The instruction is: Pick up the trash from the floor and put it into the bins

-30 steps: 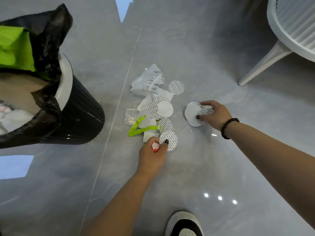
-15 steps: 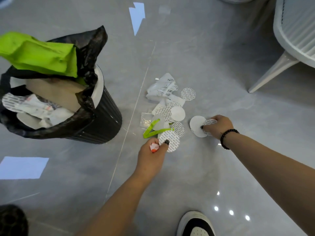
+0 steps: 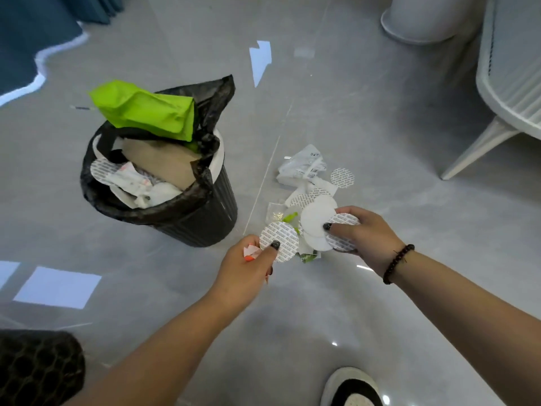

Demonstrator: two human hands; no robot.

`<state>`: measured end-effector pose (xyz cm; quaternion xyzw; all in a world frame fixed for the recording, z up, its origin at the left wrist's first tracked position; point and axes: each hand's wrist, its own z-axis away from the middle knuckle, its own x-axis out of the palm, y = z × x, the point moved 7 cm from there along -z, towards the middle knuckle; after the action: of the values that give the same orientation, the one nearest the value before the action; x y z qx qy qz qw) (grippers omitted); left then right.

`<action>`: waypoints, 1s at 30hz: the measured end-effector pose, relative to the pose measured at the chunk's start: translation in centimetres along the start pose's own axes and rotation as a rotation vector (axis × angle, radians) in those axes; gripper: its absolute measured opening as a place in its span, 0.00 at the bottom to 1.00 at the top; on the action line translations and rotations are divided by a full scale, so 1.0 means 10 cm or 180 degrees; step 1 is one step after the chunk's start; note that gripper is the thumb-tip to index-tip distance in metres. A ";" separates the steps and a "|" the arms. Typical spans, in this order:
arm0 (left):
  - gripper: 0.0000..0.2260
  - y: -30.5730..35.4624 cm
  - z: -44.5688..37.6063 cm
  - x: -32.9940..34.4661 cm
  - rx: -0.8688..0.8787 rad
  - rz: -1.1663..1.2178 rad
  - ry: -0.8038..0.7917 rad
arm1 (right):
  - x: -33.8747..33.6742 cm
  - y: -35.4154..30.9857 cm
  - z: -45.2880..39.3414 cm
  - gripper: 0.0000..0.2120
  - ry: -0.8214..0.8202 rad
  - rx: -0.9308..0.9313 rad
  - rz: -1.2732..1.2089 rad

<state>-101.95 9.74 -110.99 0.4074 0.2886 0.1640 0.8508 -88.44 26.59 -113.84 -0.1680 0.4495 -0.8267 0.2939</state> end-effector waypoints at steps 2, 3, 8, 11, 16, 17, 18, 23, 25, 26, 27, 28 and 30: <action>0.08 0.09 0.09 -0.20 0.0138 -0.0208 -0.0043 | 0.24 -0.18 0.06 0.08 -0.0211 -0.0097 -0.0001; 0.08 0.14 0.15 -0.29 0.0194 -0.0262 -0.0089 | 0.33 -0.25 0.09 0.09 -0.0277 -0.0148 0.0033; 0.07 0.37 0.45 -1.08 0.0264 -0.0414 0.0067 | 0.82 -0.77 0.18 0.10 -0.0616 -0.0569 0.0485; 0.11 0.44 0.56 -1.56 0.0291 -0.0372 0.0563 | 1.13 -1.14 0.27 0.10 -0.0817 -0.1040 0.0966; 0.11 0.38 0.48 -2.01 0.0150 -0.0012 0.1121 | 1.75 -1.77 0.40 0.11 -0.0811 -0.2241 0.1819; 0.11 0.37 0.47 -2.07 0.0150 0.0165 0.1180 | 1.92 -1.84 0.42 0.11 -0.0862 -0.2416 0.1988; 0.12 0.40 0.45 -2.09 0.0194 0.0274 0.1187 | 2.06 -1.86 0.43 0.10 -0.0906 -0.2532 0.2130; 0.12 0.41 0.46 -2.12 0.0208 0.0374 0.1176 | 2.63 -1.73 0.29 0.13 -0.1104 -0.2762 0.2843; 0.11 0.36 0.46 -2.15 0.0148 0.0490 0.1184 | 2.63 -1.75 0.21 0.17 -0.0924 -0.2802 0.2790; 0.11 0.36 0.47 -2.16 0.0115 0.0531 0.1175 | 2.58 -1.78 0.20 0.19 -0.0791 -0.2855 0.2671; 0.11 0.35 0.48 -2.18 0.0087 0.0547 0.1163 | 2.53 -1.82 0.21 0.19 -0.0653 -0.2930 0.2496; 0.11 0.36 0.48 -2.18 0.0067 0.0529 0.1138 | 2.47 -1.86 0.24 0.17 -0.0526 -0.2993 0.2288; 0.13 0.37 0.51 -2.17 0.0069 0.0448 0.1068 | 2.40 -1.88 0.28 0.12 -0.0543 -0.2805 0.1791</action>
<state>-115.85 -2.18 -97.78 0.4027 0.3989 0.2858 0.7727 -111.69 17.48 -96.17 -0.2152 0.7565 -0.4319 0.4414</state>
